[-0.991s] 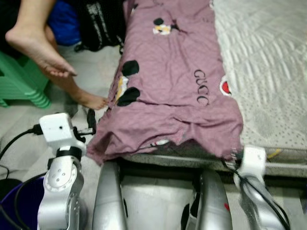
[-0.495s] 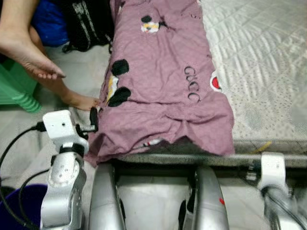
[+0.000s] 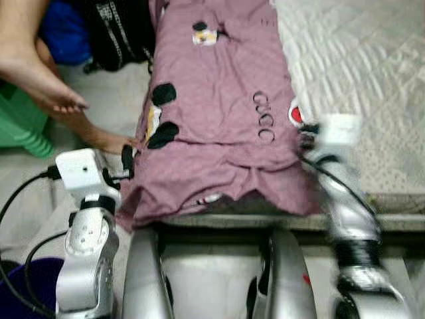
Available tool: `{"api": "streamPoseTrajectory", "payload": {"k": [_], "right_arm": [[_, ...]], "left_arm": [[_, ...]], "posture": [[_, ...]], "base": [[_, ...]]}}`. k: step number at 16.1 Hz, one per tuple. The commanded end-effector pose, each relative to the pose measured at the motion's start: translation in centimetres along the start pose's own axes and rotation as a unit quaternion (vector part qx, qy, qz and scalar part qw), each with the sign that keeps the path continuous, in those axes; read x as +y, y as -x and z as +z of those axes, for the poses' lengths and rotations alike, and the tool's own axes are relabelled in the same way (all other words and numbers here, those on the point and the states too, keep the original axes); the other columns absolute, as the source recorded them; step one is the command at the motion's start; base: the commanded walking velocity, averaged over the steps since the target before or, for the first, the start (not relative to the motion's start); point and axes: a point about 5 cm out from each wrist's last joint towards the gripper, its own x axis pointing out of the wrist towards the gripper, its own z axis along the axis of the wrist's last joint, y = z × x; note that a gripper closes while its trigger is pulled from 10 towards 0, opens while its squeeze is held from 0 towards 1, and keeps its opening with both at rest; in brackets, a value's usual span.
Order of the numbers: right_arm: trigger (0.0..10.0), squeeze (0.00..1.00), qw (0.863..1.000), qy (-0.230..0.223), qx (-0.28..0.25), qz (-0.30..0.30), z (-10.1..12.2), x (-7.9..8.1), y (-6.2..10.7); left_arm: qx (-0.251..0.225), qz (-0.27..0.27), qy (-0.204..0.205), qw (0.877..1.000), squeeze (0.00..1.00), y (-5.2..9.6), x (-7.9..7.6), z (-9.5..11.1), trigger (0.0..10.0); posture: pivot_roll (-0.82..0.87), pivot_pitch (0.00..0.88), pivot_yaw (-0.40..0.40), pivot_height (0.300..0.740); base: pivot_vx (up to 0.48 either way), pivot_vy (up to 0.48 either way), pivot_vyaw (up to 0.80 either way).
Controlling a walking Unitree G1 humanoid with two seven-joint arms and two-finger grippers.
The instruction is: Clean up the room
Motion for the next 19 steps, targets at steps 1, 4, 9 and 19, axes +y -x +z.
{"api": "streamPoseTrajectory", "payload": {"k": [1,4,9,19], "right_arm": [[10.0,1.00,0.998,-0.004,0.042,0.046,-1.7,1.8,-0.1],[10.0,1.00,0.988,-0.024,0.141,0.065,-5.7,3.5,0.3],[10.0,1.00,0.963,-0.058,0.249,-0.084,-10.6,-3.1,2.8],[10.0,1.00,0.983,-0.002,0.136,-0.120,-9.4,-7.0,8.6]], "left_arm": [[0.004,0.005,-0.005,1.000,0.00,0.3,0.4,0.0,10.0],[0.006,0.010,-0.008,1.000,0.00,0.6,0.6,-0.1,10.0],[0.018,0.015,-0.012,1.000,0.00,0.9,0.9,-0.6,10.0],[0.018,0.003,-0.008,1.000,0.00,0.1,0.4,-0.6,10.0]], "posture": [[0.12,0.168,0.028,0.540],[0.15,0.171,0.018,0.540],[0.14,0.176,0.020,0.540],[0.09,0.156,0.038,0.540]], "base": [[0.000,0.000,0.00],[0.000,0.000,0.00],[0.000,0.000,0.00],[0.000,0.000,0.00]]}}
